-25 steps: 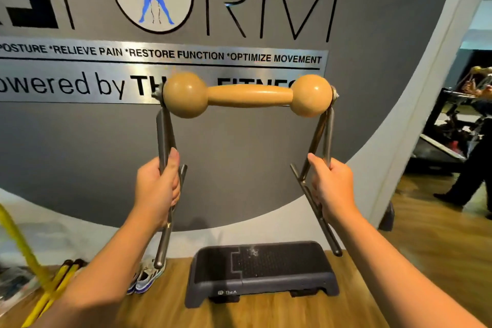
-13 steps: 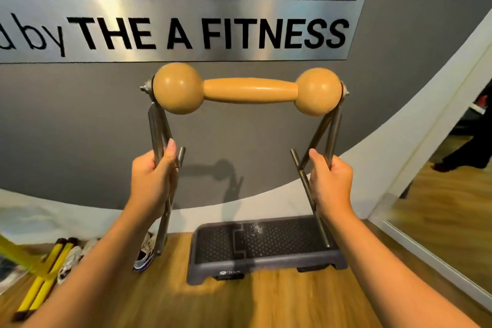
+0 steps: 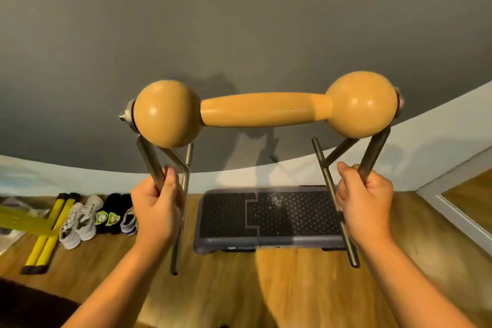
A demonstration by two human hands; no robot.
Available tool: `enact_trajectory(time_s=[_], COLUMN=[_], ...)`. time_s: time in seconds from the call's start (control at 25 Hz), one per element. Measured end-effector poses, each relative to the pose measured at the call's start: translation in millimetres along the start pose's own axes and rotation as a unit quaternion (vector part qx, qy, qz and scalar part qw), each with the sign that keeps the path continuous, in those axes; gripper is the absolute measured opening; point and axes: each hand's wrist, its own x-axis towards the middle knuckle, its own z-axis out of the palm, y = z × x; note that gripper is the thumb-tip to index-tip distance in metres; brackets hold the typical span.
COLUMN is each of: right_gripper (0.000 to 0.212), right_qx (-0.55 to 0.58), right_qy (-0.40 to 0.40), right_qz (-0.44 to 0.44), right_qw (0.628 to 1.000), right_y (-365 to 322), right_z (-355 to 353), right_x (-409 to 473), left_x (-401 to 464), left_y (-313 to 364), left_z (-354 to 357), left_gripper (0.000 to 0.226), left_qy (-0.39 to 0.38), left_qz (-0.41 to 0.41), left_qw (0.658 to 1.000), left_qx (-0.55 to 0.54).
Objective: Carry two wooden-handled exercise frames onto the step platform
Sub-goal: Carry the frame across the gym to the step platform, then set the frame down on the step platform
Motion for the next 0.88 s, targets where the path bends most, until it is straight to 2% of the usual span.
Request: enact_trajectory(time_s=[0.24, 0.52, 0.72, 0.88], right_gripper=[0.046, 0.043, 0.034, 0.044], right_qx=[0.0, -0.013, -0.014, -0.006], right_qy=[-0.013, -0.007, 0.068, 0.094], right_qz=[0.034, 0.046, 0.053, 0.061], right_qw=[0.999, 0.999, 0.996, 0.994], right_y=[172, 374, 494, 569], right_z=[49, 81, 98, 110], right_x=[58, 92, 100, 108], left_x=[35, 42, 38, 28], left_y=[-174, -381, -508, -588], left_z=[13, 18, 18, 19], left_gripper=[0.044, 0.048, 0.046, 0.045], left_qy=[0.013, -0.022, -0.009, -0.003], left_qz=[-0.038, -0.018, 0.001, 0.003], left_qw=[0.999, 1.0, 1.0, 1.0], left_qx=[0.012, -0.001, 0.016, 0.029])
